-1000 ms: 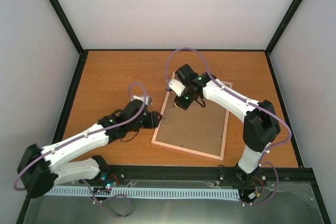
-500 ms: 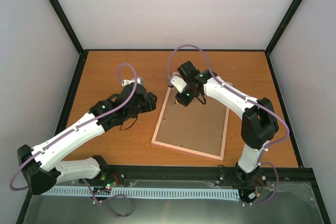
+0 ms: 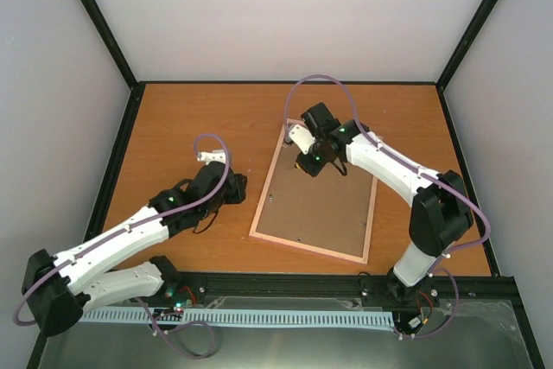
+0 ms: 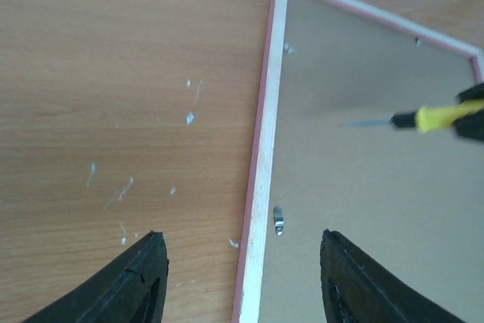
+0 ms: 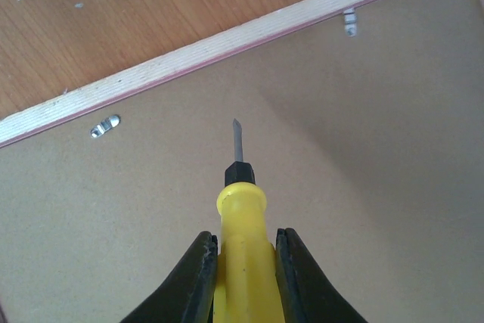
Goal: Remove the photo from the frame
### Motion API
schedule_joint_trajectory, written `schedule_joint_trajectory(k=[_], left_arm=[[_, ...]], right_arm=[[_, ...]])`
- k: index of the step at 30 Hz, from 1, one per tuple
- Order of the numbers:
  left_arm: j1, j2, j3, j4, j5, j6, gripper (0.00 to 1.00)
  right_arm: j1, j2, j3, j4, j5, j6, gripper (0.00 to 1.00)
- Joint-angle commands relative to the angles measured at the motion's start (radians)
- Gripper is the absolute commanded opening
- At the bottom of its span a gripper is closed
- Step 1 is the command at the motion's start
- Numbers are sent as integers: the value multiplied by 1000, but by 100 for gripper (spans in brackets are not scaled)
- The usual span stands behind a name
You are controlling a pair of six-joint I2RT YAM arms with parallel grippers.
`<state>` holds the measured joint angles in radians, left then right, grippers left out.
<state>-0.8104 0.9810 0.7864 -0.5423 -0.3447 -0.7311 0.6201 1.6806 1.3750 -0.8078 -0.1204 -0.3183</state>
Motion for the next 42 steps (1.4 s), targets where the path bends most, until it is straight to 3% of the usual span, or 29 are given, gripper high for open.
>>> schedule_joint_trajectory(k=[1, 5, 9, 18, 33, 39, 42], left_arm=[[8, 40, -122, 239, 118, -12, 54], [8, 169, -184, 366, 174, 2, 54], [8, 308, -145, 467, 223, 51, 51], [8, 523, -18, 354, 188, 30, 44], [5, 550, -82, 303, 234, 1, 33], [4, 467, -157, 284, 229, -36, 24], [4, 415, -186, 230, 211, -55, 15]], right_arm=[[-28, -47, 1, 47, 29, -11, 3], [-75, -21, 43, 57, 69, -44, 3], [-118, 44, 101, 73, 55, -55, 3], [-130, 149, 225, 48, -19, -25, 3], [-130, 131, 178, 53, -64, 10, 3], [-129, 136, 184, 43, -85, 22, 3], [-129, 130, 184, 38, -90, 21, 3]])
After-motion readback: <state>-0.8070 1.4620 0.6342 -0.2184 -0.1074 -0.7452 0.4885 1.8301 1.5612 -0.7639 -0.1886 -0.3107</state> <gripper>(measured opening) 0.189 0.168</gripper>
